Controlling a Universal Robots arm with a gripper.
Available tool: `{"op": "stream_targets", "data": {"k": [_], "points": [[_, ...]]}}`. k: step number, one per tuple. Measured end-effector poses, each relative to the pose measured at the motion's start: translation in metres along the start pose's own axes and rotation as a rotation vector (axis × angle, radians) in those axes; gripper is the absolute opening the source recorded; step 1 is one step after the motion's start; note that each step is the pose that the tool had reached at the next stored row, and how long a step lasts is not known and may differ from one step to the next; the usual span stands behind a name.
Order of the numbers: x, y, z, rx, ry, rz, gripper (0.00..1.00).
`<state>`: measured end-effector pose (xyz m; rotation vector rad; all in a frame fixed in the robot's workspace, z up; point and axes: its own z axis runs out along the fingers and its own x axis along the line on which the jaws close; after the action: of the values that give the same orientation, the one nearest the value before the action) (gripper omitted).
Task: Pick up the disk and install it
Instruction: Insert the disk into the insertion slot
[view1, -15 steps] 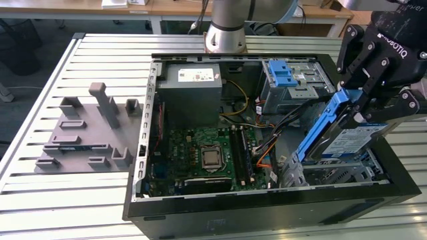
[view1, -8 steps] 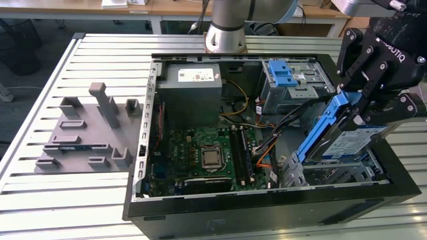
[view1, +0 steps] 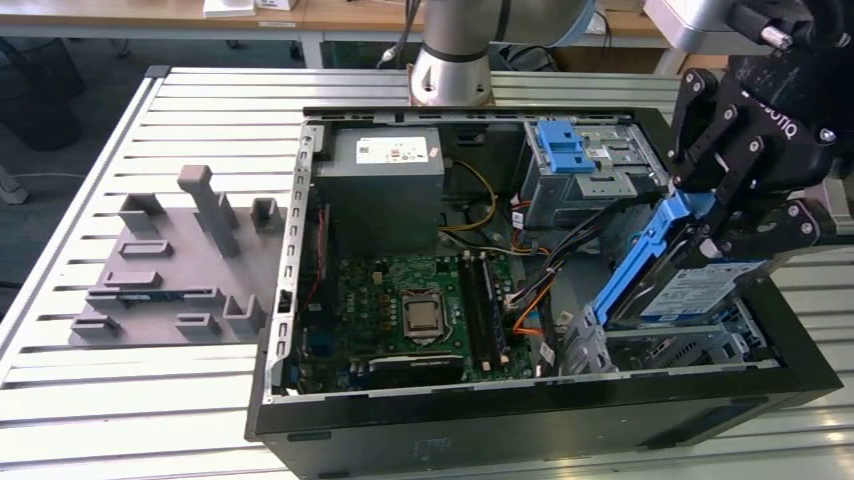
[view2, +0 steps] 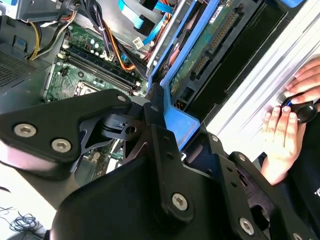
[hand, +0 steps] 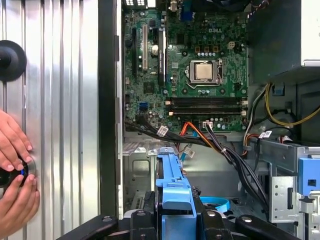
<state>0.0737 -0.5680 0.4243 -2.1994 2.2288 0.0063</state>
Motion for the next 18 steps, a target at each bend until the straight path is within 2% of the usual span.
{"op": "stream_targets", "data": {"k": [18], "points": [[0.0004,0.0001,0.0216,0.0000,-0.0001,0.000,0.36]]}}
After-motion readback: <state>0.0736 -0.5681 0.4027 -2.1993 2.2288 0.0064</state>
